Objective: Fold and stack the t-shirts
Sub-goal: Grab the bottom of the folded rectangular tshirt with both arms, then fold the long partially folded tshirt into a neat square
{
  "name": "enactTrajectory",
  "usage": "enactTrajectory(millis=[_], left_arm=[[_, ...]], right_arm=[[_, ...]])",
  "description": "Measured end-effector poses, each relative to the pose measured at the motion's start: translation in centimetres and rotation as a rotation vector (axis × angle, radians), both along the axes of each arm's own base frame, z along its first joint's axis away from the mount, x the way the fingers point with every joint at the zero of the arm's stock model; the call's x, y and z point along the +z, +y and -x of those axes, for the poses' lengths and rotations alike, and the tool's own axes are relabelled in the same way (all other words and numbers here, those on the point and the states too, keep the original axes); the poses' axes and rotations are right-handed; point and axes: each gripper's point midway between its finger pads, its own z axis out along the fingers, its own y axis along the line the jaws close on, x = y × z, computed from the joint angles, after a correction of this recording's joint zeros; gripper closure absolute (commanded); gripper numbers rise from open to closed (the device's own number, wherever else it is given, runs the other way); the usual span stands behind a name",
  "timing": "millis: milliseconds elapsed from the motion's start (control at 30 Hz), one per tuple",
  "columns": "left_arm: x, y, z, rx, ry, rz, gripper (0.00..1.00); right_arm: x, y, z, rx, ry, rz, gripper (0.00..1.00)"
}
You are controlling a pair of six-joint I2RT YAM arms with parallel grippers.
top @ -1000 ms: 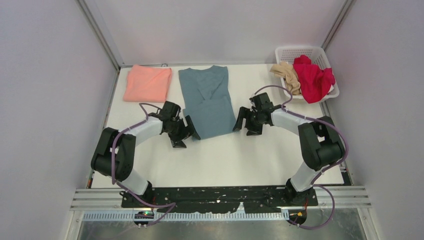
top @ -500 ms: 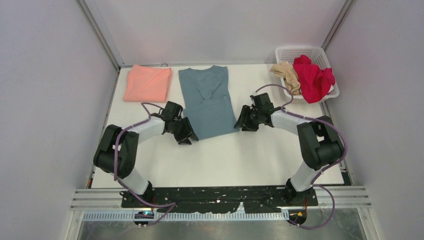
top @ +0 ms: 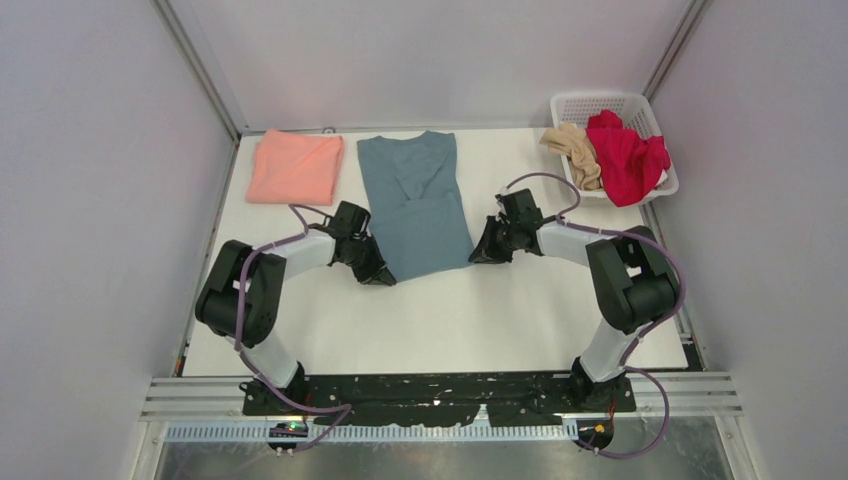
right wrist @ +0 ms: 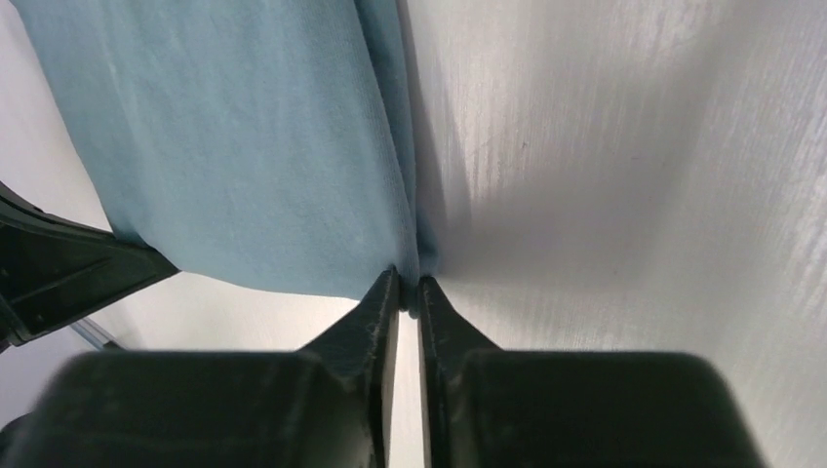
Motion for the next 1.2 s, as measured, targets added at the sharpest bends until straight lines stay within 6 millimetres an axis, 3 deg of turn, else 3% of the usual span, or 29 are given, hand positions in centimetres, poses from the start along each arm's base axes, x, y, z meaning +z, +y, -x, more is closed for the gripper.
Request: enactTrajectory(millis=[167,333,600,767,900,967,1200], left_arm=[[0.5,0.1,0.3,-0.002,-0.015,0.005,1.0],[3.8,0.6,3.1,-0.037,-0.08,0.039,1.0],[11.8,1.4,9.2,-0.198,-0.184,0.131,1.0],[15.2,0.8,10.9,-0.297,-0.2,0.201,1.0],[16.8,0.2,9.8,-0.311,-0.237,0.252,1.0],[17.1,-0.2,8.0,-0.291,-0.255,0.289,1.0],[17.3,-2.2,1.8,-0.264,-0.271,0.359,1.0]], right_arm=[[-0.1,0.1,1.0,0.023,0.017,-0.016,0.95],[1.6,-0.3,6.0,0.093,0.093,-0.065,0.95],[9.5,0.1,15.2,0.314,0.207,-0.22,0.95],[13.8,0.3,18.2,0.421,0.237,-0.31,0.95],[15.8,0.5,18.7,0.447,0.208,-0.367,0.95],[16.5,0.5,17.8,0.43,0.18,-0.382,0.95],[17.5,-1.2,11.9,0.292,0.074,-0.376,0.95]])
